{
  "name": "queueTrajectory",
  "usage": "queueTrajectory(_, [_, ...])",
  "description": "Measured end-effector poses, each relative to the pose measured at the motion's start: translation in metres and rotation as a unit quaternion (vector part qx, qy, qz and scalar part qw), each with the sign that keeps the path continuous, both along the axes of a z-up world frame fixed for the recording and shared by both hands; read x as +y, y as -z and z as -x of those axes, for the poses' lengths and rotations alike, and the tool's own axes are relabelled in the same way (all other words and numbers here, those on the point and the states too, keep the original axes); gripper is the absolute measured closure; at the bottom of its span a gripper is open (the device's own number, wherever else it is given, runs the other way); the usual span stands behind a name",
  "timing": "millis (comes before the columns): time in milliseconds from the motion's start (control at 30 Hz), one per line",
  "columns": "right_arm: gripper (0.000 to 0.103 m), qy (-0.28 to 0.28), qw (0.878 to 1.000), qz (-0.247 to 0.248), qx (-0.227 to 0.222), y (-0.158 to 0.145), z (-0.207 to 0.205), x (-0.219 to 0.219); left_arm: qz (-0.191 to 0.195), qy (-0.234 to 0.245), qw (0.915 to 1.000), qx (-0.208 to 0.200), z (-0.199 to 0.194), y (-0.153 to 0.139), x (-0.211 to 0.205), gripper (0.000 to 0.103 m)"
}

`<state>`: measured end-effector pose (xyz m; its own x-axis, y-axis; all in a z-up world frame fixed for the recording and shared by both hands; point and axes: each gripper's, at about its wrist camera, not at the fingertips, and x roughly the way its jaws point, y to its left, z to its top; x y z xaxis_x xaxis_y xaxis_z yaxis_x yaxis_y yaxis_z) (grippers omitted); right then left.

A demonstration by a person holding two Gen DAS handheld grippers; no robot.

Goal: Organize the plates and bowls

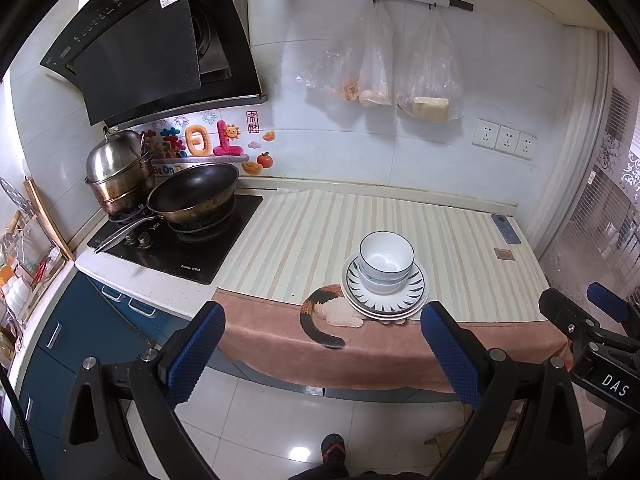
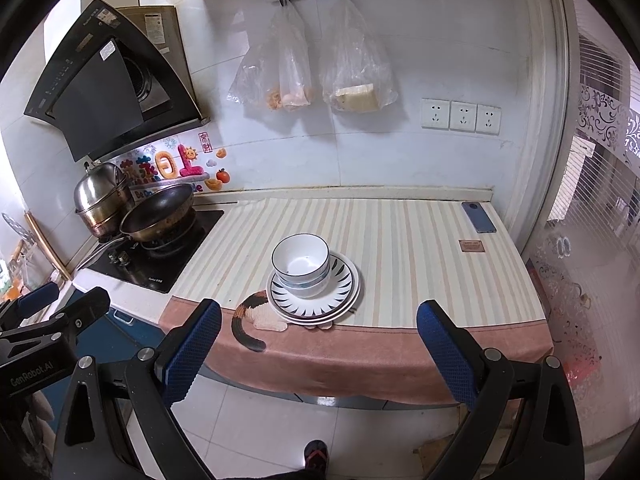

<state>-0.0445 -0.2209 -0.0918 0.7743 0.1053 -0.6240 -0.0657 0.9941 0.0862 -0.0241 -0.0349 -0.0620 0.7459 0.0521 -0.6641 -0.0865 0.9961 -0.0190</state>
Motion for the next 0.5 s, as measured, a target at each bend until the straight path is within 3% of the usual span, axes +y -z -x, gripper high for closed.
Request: queueTrajectory(500, [0.003,0.005,1.000,0.001,0.001,0.0043,-0.0081,0.0011,-0.002,0.001,1.0000,0.001,-0.0068,0.0002,-0.0001,0.003])
